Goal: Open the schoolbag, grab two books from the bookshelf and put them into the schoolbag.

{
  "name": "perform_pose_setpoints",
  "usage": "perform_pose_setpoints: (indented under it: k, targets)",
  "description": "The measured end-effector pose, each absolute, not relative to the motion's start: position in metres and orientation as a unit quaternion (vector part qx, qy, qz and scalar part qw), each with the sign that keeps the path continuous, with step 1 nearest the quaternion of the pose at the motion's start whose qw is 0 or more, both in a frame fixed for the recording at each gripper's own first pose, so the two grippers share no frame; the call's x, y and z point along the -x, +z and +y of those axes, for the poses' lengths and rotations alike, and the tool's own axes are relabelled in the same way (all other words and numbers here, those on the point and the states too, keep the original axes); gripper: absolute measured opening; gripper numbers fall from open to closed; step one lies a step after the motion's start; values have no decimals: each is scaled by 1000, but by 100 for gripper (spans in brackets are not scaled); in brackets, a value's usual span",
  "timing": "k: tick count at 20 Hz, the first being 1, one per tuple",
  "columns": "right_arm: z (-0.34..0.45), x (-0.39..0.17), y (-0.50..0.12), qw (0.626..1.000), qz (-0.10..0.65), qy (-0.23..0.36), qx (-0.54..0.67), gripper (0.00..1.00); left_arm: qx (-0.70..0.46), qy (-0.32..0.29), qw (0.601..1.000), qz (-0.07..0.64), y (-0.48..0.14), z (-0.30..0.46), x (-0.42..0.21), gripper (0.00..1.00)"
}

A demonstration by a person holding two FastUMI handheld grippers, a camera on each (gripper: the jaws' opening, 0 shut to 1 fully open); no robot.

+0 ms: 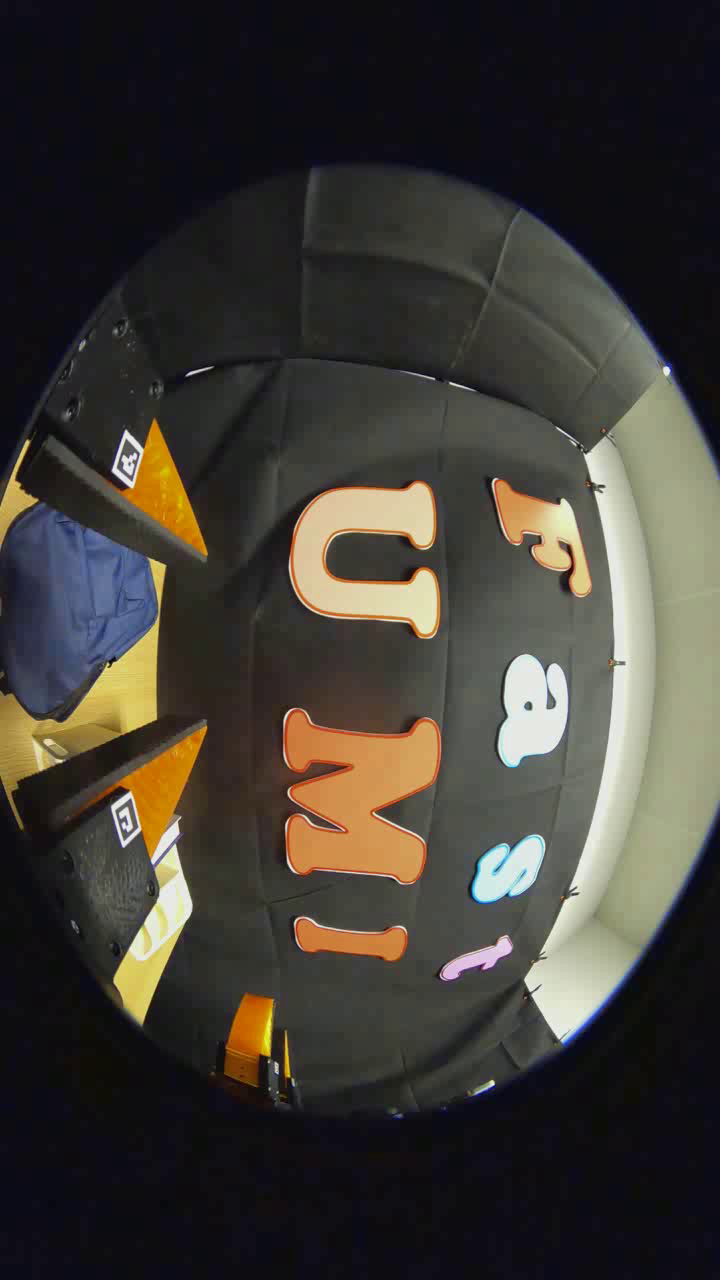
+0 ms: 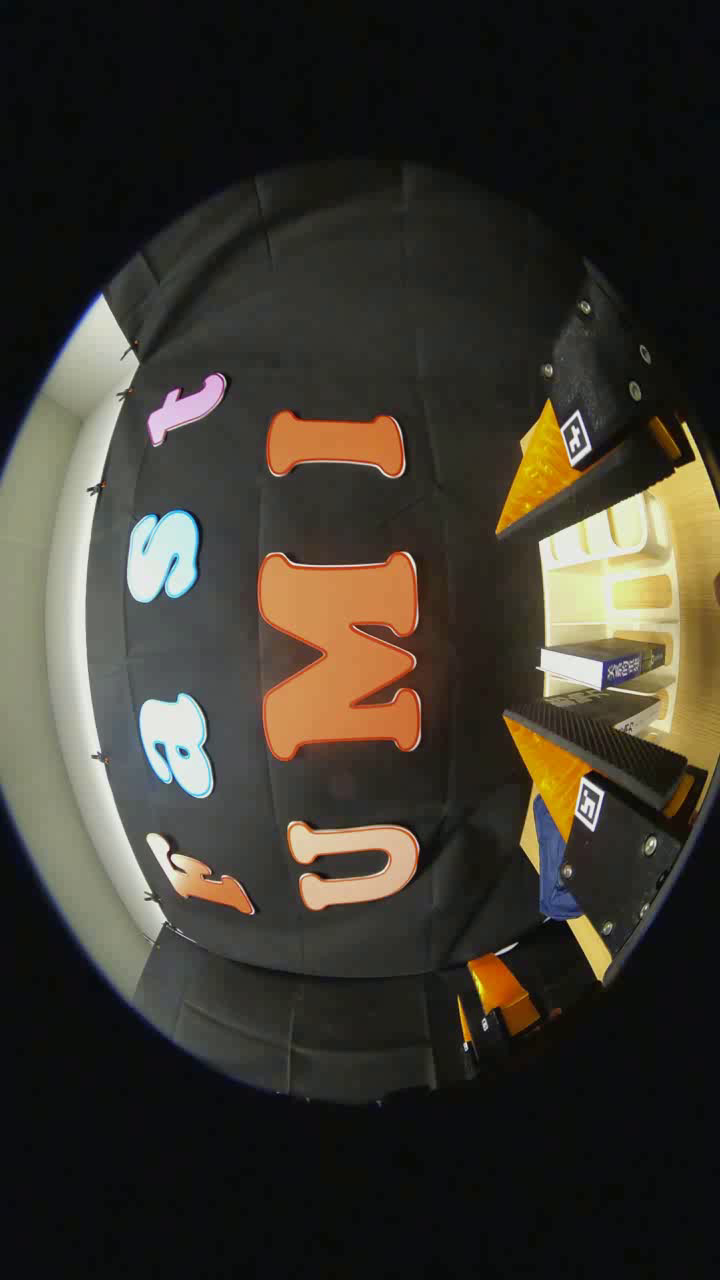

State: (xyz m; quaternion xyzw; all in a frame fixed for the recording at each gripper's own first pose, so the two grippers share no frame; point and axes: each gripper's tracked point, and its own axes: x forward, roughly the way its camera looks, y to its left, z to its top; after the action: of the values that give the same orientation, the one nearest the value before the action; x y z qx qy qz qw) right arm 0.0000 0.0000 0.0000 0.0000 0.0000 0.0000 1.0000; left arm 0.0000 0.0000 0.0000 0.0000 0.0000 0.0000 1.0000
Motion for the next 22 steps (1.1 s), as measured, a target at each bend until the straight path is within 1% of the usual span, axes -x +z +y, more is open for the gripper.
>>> perform_pose_setpoints:
  k: [8, 22]
  targets:
    - [3, -1, 5, 1000, -2, 12, 8, 97, -1, 12, 1000, 5, -2, 7, 5, 94]
    - [2, 11, -1, 1000, 4, 20, 6, 97, -14, 9, 1000, -4, 3, -4, 17, 94]
